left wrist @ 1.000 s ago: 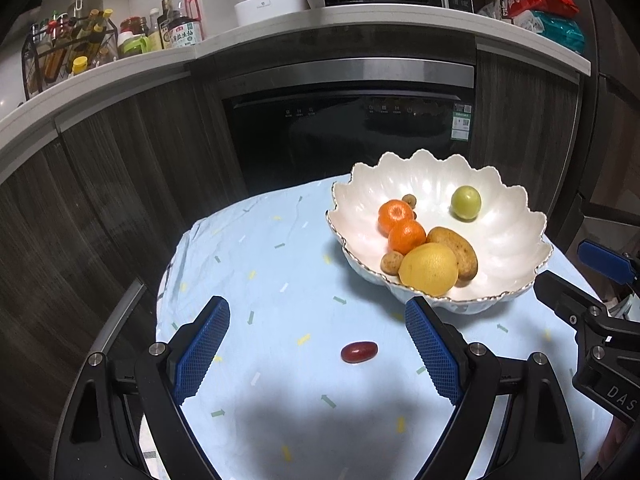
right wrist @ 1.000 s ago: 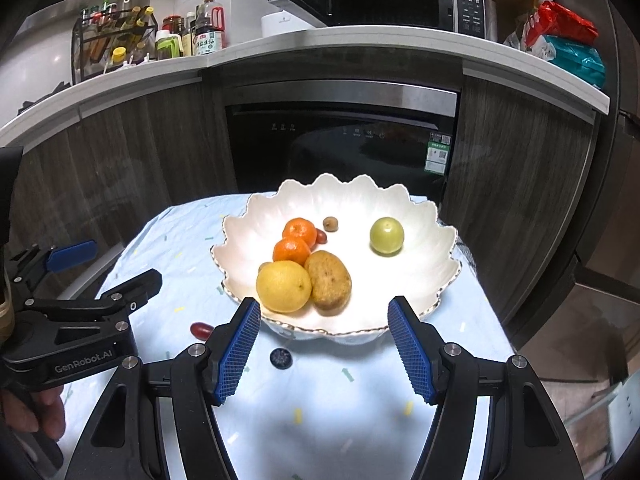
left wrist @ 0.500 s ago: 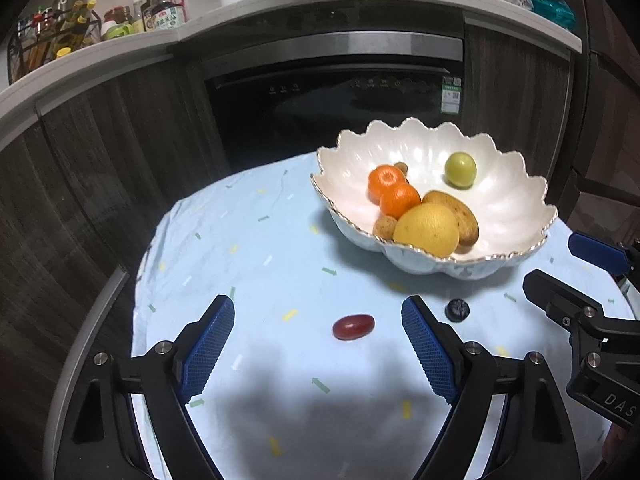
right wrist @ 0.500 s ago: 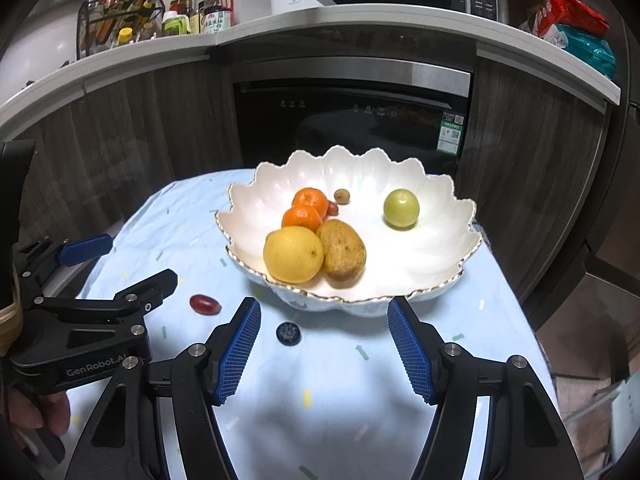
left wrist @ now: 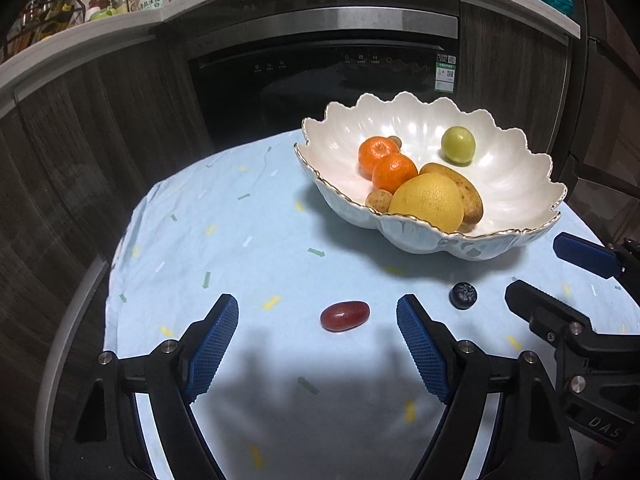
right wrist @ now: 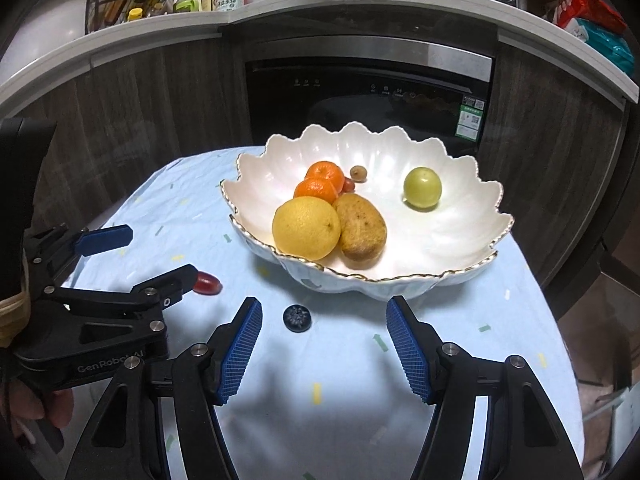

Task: Organize fruits
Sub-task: 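Close the left tool on the red date while the right tool grips the blueberry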

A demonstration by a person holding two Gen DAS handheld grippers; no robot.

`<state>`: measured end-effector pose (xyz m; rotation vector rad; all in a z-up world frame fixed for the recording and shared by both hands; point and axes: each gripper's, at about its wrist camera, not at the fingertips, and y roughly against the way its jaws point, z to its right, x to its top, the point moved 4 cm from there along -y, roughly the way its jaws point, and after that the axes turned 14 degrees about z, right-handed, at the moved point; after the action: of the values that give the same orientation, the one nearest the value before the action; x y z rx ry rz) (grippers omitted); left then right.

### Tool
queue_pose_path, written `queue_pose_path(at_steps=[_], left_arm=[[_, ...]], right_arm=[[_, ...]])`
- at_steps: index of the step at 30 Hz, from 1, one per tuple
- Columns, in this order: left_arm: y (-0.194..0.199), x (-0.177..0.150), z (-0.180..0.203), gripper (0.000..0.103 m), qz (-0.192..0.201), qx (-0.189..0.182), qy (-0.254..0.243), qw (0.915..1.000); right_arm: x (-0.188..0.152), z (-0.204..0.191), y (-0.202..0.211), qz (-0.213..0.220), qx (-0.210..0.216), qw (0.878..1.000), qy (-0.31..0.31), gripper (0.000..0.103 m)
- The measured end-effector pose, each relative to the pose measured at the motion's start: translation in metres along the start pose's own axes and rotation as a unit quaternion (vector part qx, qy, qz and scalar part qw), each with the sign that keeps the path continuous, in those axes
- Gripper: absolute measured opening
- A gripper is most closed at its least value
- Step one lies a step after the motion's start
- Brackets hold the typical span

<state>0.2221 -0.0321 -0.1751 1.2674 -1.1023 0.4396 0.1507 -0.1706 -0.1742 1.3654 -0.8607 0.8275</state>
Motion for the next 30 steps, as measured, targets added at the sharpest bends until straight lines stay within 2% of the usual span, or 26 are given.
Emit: queue_pose_path(at_steps=[14,30], left_arm=[[-0.026,-0.01,0.005,0.074,-0.031,-0.002,0.008,0.9995],[-0.043,-0.015,0.009,0.063,-0.051,-0.013,0.023,0.9983]], right_arm=[[-0.013,-0.001,-0.025,-0.026,0.016,1.0,0.002,0.057],[-0.02,-0.01,-0.045,-0.048,0.04,0.998,0.009,0.038]])
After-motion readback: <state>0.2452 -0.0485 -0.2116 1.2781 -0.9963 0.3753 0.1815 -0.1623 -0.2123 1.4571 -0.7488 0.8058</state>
